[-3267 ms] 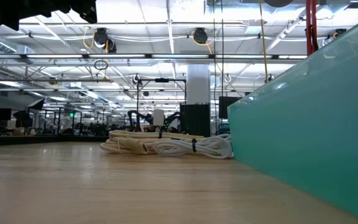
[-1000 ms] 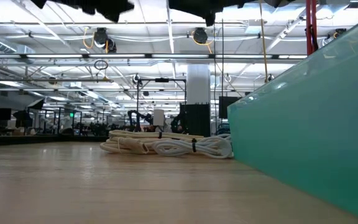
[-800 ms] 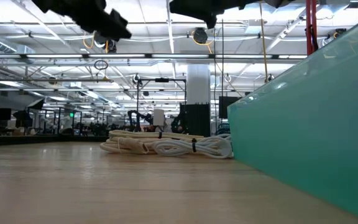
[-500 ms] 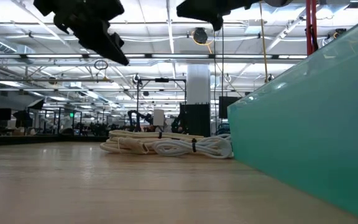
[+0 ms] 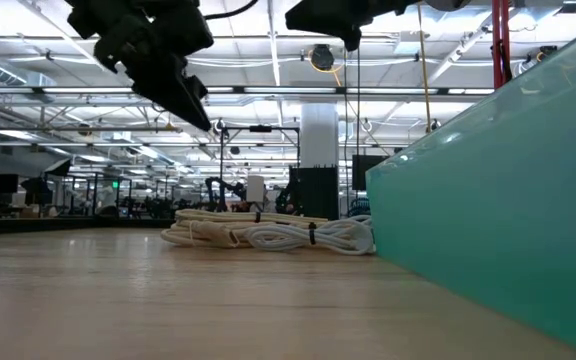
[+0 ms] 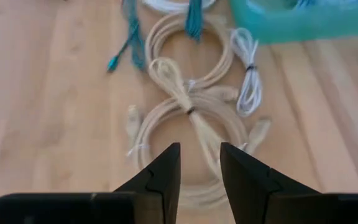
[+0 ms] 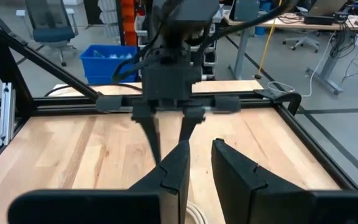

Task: Pick & Place USB Port
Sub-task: Put the brown charger cable into the blue bin

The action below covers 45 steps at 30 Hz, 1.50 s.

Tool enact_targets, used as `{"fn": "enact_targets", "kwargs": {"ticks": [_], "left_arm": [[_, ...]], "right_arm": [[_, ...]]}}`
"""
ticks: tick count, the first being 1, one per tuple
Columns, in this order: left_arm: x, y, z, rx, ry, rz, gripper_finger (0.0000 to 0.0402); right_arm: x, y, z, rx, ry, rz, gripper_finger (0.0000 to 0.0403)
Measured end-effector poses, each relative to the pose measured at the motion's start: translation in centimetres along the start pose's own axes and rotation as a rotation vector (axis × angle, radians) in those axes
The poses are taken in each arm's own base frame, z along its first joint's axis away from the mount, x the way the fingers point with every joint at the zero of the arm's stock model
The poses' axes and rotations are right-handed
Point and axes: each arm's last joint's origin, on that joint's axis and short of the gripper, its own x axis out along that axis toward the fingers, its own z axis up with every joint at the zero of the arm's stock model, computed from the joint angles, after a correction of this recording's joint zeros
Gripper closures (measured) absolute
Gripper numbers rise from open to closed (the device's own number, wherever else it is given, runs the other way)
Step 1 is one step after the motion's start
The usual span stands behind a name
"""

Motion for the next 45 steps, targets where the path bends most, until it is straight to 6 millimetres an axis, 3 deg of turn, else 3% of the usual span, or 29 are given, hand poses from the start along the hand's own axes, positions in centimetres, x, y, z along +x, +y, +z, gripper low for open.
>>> {"fn": "enact_targets", "kwargs": {"ticks": [8,14,33,45], "left_arm": [[4.0,-0.5,-0.9,-0.011,0.101,-0.052,0.0284],[6.1,-0.7,-0.8,0.003,0.082,-0.056,0.0284],[9.4,-0.5,-2.2,-0.034,0.146,-0.056,0.0284],[9.9,-0.6,-2.3,-0.039,0.142,-0.062,0.0284]], "right_arm": [[0.0,0.0,0.0,-0.001,0.005,0.0,0.0346],[0.0,0.0,-0.1,-0.001,0.01,0.0,0.0346],[0.0,0.0,-0.2,-0.006,0.023,-0.001,0.0346],[0.0,0.0,-0.2,-0.006,0.022,-0.002,0.0346]]}}
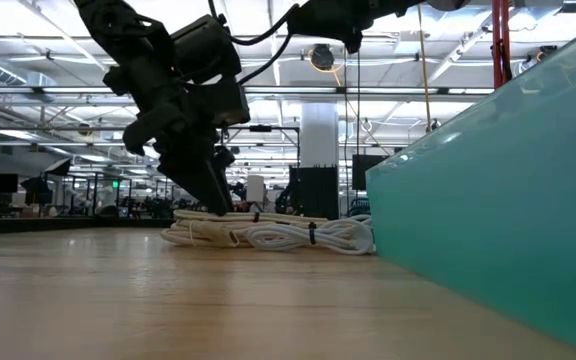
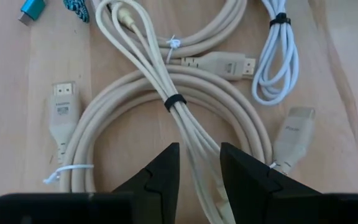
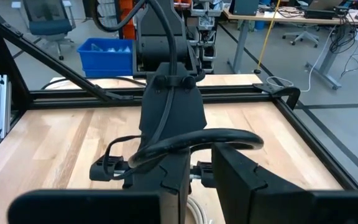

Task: Pick & Place USB Port
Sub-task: Put the brown charger cable into the blue bin

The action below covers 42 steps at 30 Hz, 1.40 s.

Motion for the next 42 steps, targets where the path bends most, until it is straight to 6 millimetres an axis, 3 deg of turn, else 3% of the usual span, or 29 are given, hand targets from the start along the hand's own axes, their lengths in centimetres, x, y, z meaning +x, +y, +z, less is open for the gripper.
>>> {"fn": "enact_targets", "kwargs": {"ticks": [32,42], "left_arm": [[0.1,-0.5,0.2,-0.015,-0.015,-0.005,0.0284],[1.6,-0.4,-0.6,-0.028,0.01,-0.007,0.0284]], "right_arm": [[0.0,0.0,0.0,0.0,-0.001,0.0,0.0346],[0.0,0.0,0.0,-0.008,-0.004,-0.003,0.0346]]}}
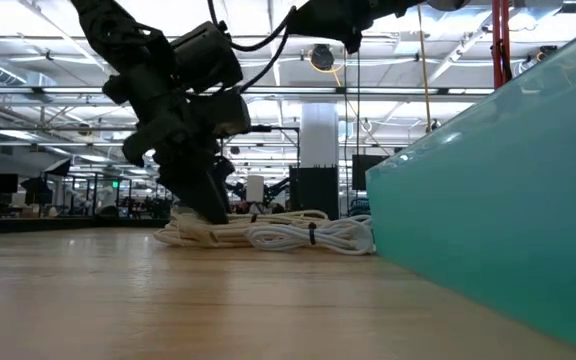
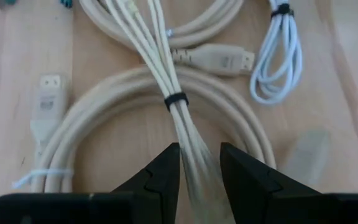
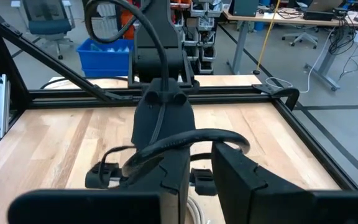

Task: Pick & Place USB Port
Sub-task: Put the brown charger cable into the blue bin

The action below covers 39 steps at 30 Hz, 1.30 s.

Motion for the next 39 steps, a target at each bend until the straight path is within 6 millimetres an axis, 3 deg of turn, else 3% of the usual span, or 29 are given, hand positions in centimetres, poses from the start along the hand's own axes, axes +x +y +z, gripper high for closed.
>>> {"fn": "enact_targets", "kwargs": {"ticks": [7,13,19,24,30,39], "left_arm": [[0.4,0.0,-0.2,-0.001,0.007,0.0,0.0295],[0.3,0.0,-0.2,0.011,0.004,-0.008,0.0387],[0.2,0.2,-0.1,-0.003,0.006,0.024,0.0376],[-1.2,0.5,0.4,-0.01,-0.025,0.041,0.0389],[-4.4,0.9,1.4,-0.021,-0.081,0.124,0.0392],[-7.7,3.2,1.3,-0.132,-0.119,0.283,0.0393]], "right_arm": [[0.0,0.0,0.0,-0.005,-0.001,-0.001,0.0346],[0.0,0.0,0.0,-0.007,-0.002,-0.001,0.0346],[0.0,0.0,0.0,-0.007,-0.002,-0.001,0.0346],[0.0,0.0,0.1,-0.007,-0.004,-0.001,0.0346],[0.0,0.0,0.1,-0.007,-0.004,0.0,0.0346],[0.0,0.0,0.0,-0.007,-0.004,0.0,0.0346]]}}
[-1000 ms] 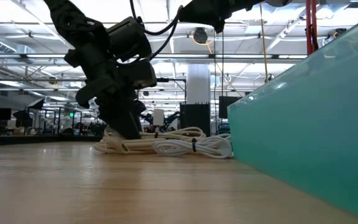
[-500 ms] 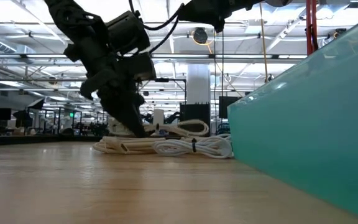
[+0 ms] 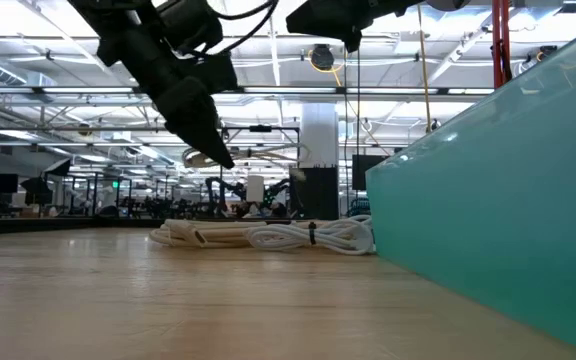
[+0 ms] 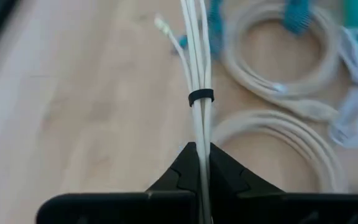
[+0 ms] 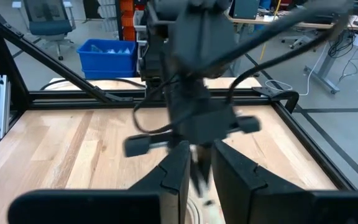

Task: Pick & Place USB Port
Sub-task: Put the brown charger cable into the blue bin

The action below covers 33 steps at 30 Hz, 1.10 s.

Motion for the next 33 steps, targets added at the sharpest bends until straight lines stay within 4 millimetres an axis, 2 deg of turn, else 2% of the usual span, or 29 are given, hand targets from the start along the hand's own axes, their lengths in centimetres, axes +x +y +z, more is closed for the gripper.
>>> {"fn": "enact_targets", "kwargs": {"ticks": [12,17,23,27,33], "left_arm": [[0.1,5.7,-0.7,-0.203,-0.001,0.144,0.039],[0.1,7.3,-1.8,-0.254,0.009,0.152,0.0393],[0.6,8.0,-4.1,-0.295,0.027,0.149,0.0384],[1.0,8.0,-5.6,-0.309,0.022,0.127,0.0394],[1.5,7.6,-7.3,-0.329,0.023,0.088,0.0388]], "right_arm": [[0.0,0.0,0.0,0.0,0.001,0.0,0.0346],[0.0,0.0,0.0,0.0,0.001,0.0,0.0346],[0.0,0.0,0.0,0.0,0.001,0.0,0.0346],[0.0,0.0,0.0,0.0,0.001,0.0,0.0346],[0.0,0.0,0.0,0.0,0.001,0.0,0.0346]]}}
